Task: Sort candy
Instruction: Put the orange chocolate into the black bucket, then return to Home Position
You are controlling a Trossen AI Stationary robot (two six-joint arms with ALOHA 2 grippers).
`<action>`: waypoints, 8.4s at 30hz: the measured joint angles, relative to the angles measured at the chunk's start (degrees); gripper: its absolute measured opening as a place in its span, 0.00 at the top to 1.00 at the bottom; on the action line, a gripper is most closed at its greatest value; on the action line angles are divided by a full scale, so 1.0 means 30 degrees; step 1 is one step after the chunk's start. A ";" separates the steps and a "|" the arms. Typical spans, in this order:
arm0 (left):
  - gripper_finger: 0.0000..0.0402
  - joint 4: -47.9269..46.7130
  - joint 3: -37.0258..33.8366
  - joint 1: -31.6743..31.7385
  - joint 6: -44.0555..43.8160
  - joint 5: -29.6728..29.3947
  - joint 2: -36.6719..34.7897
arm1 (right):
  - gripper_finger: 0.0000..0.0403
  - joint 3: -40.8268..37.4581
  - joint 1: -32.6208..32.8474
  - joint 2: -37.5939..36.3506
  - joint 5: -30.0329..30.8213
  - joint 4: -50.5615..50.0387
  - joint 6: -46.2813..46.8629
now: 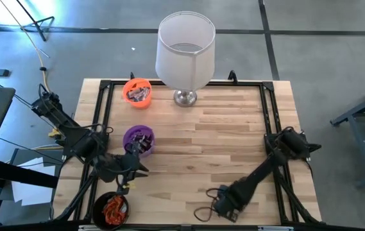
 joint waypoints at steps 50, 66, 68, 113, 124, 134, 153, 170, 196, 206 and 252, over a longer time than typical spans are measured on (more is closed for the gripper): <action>0.84 0.4888 -0.0004 -0.1094 0.6286 -0.8985 0.1215 | 1.00 1.0462 -0.3033 0.0051 2.4405 1.2126 -2.3178; 0.83 0.5283 -0.0007 -0.0920 0.9012 -0.8393 0.1215 | 1.00 1.0462 -0.3419 0.0036 2.2665 1.3723 -2.4655; 0.82 0.5267 -0.0007 -0.0884 0.9416 -0.8100 0.1215 | 1.00 1.0462 -0.3426 0.0036 2.2643 1.3717 -2.4747; 0.66 0.7177 -0.0004 0.0421 1.1865 -0.8632 0.1208 | 1.00 1.1147 -0.3320 0.0044 2.3140 1.3664 -2.6626; 0.67 0.7344 -0.0007 0.0406 1.1490 -0.7513 0.1200 | 1.00 1.1125 -0.3525 0.0044 2.2427 1.3650 -2.6311; 0.96 0.7242 -0.0007 0.0392 1.1432 -0.7498 0.1193 | 0.95 1.1118 -0.3521 0.0044 2.2740 1.3635 -2.6246; 1.00 0.6979 -0.0007 0.0384 1.0963 -0.7312 0.1205 | 0.71 1.1118 -0.3364 0.0022 2.2926 1.2971 -2.6307; 1.00 0.5160 0.0000 0.0231 0.9144 -0.9872 0.1144 | 0.53 1.1091 -0.1423 -0.0011 2.5565 0.4924 -2.0425; 1.00 -0.8106 0.1508 -0.7819 -2.6629 0.5075 0.2595 | 0.53 1.1140 -0.0412 -0.0619 2.2043 -0.6742 -0.6096; 0.90 -0.8729 0.1501 -0.8291 -2.7860 0.7245 0.4642 | 0.53 1.1089 0.0702 -0.0619 2.0178 -0.7473 -0.4160; 0.83 -0.8831 0.1097 -0.8227 -0.9817 -1.3792 -0.3381 | 0.53 0.5675 0.3279 -0.5454 2.5231 -1.2790 -0.0867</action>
